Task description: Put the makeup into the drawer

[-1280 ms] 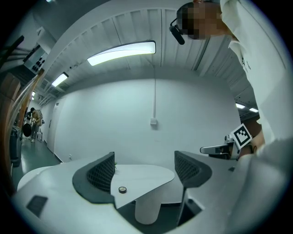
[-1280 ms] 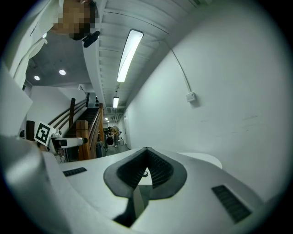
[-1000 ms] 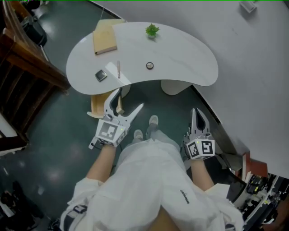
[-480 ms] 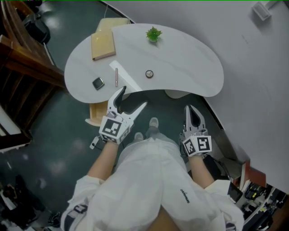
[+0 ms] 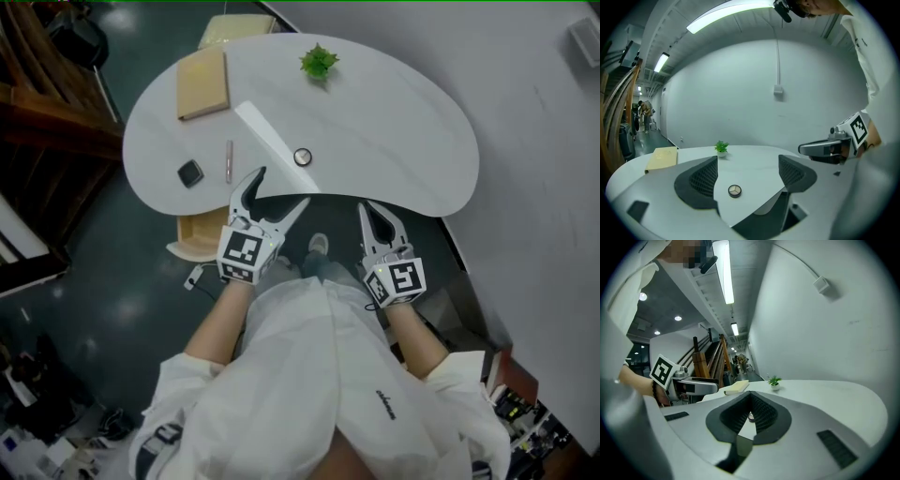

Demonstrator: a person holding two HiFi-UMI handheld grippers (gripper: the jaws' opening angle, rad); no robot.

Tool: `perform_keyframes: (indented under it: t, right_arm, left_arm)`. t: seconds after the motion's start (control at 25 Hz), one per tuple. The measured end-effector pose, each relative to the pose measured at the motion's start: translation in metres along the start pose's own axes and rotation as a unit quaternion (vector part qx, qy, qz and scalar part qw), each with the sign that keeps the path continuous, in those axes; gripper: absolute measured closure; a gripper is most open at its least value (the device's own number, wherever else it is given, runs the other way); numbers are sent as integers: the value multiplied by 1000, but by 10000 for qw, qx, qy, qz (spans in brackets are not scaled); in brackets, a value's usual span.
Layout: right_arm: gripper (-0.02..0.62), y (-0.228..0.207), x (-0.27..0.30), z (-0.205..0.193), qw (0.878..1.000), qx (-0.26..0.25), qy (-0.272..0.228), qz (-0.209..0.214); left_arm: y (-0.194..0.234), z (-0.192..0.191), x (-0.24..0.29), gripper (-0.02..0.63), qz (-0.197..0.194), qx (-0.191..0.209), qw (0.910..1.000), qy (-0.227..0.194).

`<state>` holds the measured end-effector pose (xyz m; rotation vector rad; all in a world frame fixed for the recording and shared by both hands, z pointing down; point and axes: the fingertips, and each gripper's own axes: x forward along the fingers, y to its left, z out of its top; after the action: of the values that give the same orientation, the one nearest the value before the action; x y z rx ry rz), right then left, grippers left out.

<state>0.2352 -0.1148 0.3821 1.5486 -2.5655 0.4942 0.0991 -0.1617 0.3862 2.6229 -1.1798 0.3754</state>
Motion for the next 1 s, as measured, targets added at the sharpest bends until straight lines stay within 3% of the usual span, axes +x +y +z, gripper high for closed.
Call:
perform_keyframes:
  t: [0.28, 0.56, 0.8, 1.0]
  right_arm:
    - [578, -10, 47, -29, 9990, -28, 411, 175]
    - [578, -14, 77, -70, 9963, 132, 845, -15]
    - [578, -23, 101, -96, 9947, 282, 944, -301]
    - [578, -26, 119, -110, 9938, 290, 1038, -286]
  left_arm:
    - [8, -45, 51, 215, 11, 199, 9979, 623]
    - [21, -90, 86, 215, 20, 143, 9927, 1195]
    - [39, -123, 116, 215, 81, 109, 9885, 1504]
    - [45, -137, 137, 215, 96, 164, 9839, 1778]
